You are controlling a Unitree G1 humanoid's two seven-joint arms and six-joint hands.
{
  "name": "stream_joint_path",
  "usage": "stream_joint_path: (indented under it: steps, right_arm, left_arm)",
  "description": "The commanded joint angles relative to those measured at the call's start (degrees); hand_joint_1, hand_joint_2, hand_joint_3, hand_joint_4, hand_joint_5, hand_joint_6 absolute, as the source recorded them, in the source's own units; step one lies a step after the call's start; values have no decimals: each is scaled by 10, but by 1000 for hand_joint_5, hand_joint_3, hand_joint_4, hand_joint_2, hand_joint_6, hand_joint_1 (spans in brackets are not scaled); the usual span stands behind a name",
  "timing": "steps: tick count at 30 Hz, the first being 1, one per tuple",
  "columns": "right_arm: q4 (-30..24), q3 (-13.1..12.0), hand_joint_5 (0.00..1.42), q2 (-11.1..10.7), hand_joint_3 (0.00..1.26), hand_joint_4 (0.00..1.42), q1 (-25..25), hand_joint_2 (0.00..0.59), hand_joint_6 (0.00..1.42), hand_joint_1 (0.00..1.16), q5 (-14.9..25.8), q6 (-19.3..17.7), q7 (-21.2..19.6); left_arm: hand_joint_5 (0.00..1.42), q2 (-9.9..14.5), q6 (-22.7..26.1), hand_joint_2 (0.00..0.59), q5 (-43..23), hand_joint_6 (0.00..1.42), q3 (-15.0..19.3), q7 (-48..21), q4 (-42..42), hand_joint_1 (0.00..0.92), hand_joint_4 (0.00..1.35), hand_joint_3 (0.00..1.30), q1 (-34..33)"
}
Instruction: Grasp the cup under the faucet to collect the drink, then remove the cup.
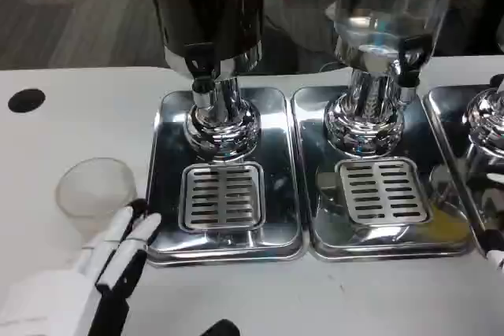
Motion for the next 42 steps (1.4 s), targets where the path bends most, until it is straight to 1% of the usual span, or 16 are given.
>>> stream_joint_path:
  steps: [1,7,13,20,25,29,35,40,42]
  right_arm:
    - [-1,-5,83,6,250,129,7,377,0,472,9,-14,-8]
    - [0,-12,89,10,250,130,7,378,0,477,26,-10,-7]
    - [6,-4,96,15,252,141,8,370,0,493,27,-7,-4]
    - [2,-7,100,17,260,142,6,365,0,495,26,-8,-4]
    - [-2,-5,105,16,262,142,2,363,0,494,26,-3,-1]
    - [0,-1,106,17,264,142,-2,362,0,494,25,0,-1]
    - [0,10,107,18,269,149,-5,362,0,494,17,4,-1]
    - [6,9,107,13,271,150,-5,362,0,494,20,0,-1]
    - [11,7,107,12,271,150,-4,362,0,494,23,-3,-2]
  left_arm:
    - [162,-2,-8,98,8,352,6,20,10,0,55,172,11]
    - [174,-10,-8,85,14,355,0,32,5,0,61,173,18]
    - [189,-13,-7,84,7,368,6,36,3,0,65,173,19]
    - [200,-13,-1,81,7,385,9,32,3,0,65,173,8]
    - [215,-16,14,66,11,426,10,28,9,0,73,173,-9]
    - [237,-19,27,62,10,459,18,30,9,0,76,173,-19]
    - [267,-17,63,61,9,503,37,19,15,0,86,173,-53]
    - [280,-6,120,55,11,528,57,-13,22,9,97,176,-107]
    - [293,-1,150,54,15,531,65,-30,28,10,99,176,-138]
